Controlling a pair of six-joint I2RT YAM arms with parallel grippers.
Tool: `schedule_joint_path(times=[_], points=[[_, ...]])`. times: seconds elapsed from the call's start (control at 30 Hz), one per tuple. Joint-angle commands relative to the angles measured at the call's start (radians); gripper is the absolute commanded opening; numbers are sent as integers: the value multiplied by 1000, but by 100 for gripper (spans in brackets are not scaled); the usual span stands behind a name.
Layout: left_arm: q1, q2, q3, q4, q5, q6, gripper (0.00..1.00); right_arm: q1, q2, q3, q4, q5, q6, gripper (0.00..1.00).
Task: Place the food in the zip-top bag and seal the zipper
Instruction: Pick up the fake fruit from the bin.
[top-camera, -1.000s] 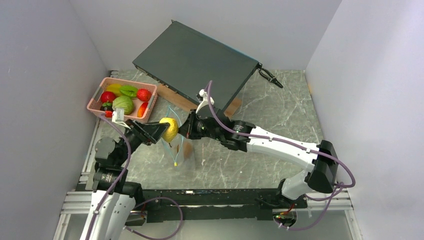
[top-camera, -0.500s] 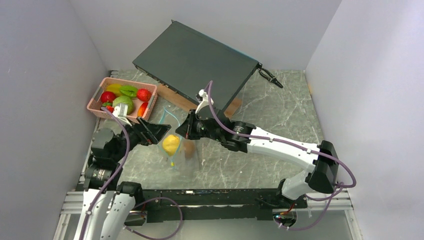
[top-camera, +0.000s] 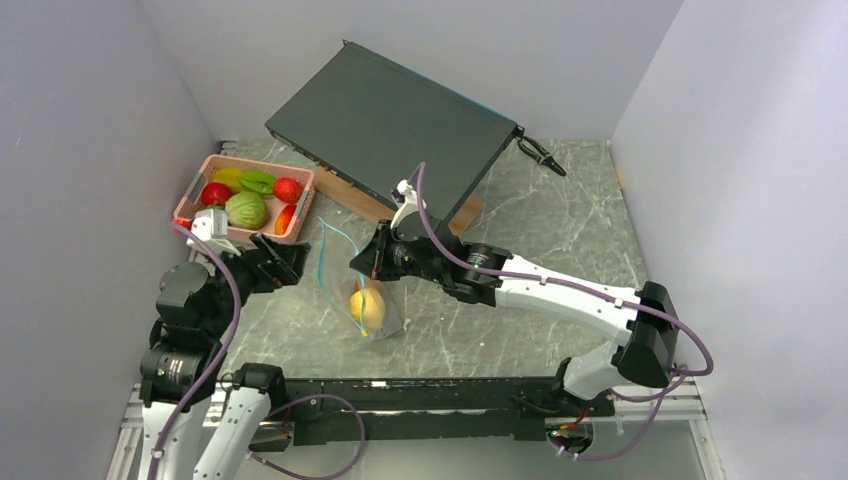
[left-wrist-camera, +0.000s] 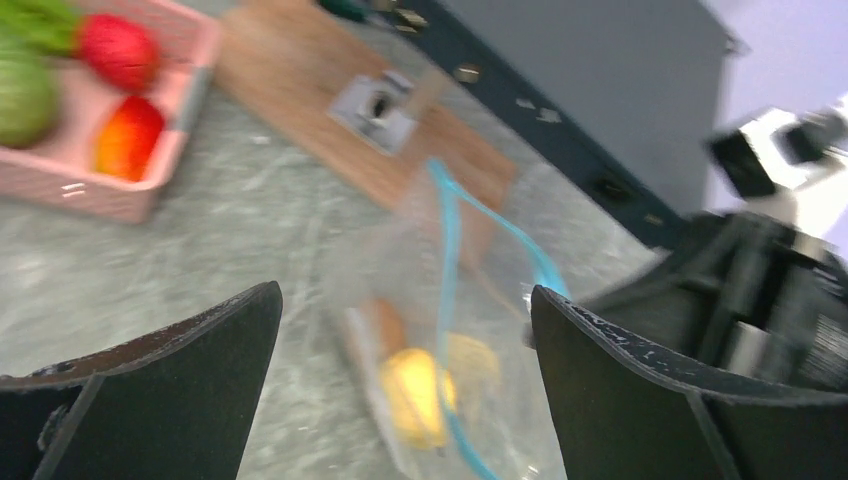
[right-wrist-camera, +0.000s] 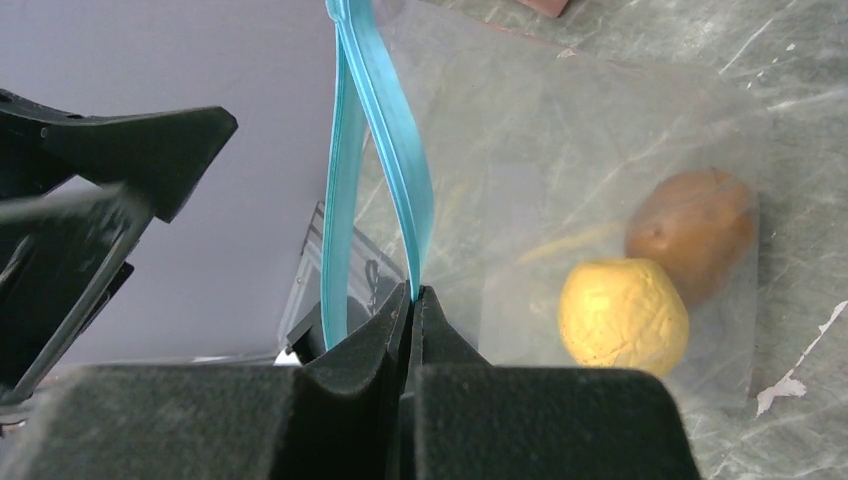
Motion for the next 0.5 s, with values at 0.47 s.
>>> schedule_joint_path(times=[0.47], points=[[95,199,-109,155,-529,26,100,3,-74,-2,22,-9,-43,0]])
